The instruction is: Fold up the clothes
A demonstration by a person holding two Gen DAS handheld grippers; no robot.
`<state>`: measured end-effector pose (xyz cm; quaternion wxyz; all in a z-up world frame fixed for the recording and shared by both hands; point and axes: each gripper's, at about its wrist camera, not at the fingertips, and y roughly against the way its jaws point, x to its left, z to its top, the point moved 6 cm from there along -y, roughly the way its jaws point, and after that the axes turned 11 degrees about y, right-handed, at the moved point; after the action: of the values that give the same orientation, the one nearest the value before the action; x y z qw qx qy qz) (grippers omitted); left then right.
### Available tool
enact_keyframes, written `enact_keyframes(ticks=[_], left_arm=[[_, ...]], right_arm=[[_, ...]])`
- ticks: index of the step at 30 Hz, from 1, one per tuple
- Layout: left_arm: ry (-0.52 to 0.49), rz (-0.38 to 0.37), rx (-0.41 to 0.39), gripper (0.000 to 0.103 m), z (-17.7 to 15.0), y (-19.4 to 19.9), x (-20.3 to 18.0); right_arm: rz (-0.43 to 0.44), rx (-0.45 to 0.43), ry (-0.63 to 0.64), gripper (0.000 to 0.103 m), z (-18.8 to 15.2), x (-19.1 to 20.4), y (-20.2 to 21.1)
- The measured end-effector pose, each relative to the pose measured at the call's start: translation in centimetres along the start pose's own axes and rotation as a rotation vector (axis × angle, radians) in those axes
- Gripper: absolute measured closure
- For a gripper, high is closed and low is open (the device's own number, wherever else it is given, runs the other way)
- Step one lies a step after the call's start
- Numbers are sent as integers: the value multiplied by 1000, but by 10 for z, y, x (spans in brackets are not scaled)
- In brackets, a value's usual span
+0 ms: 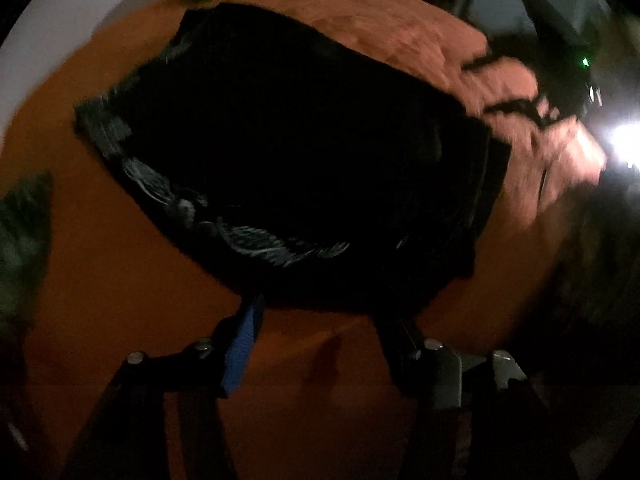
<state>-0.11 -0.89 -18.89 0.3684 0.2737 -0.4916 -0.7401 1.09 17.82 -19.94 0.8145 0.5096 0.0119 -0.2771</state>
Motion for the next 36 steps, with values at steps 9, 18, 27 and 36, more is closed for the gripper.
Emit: enact_keyframes(ticks=[9,18,27,36], left_arm=[[-448,280,-240,42,1,-20,-32],[-559,305,-274,43,-13,-31,-39],[-759,373,-361,43,-13,-46,-56],[-741,276,-361,72,5,-52,-67]], right_arm=[[-202,-133,485,46,-3,34,-14],[-206,-178,594,46,14,42,-27],[-221,-221,738,46,18,47,-38],[-112,-255,810,75,39,53,-43]])
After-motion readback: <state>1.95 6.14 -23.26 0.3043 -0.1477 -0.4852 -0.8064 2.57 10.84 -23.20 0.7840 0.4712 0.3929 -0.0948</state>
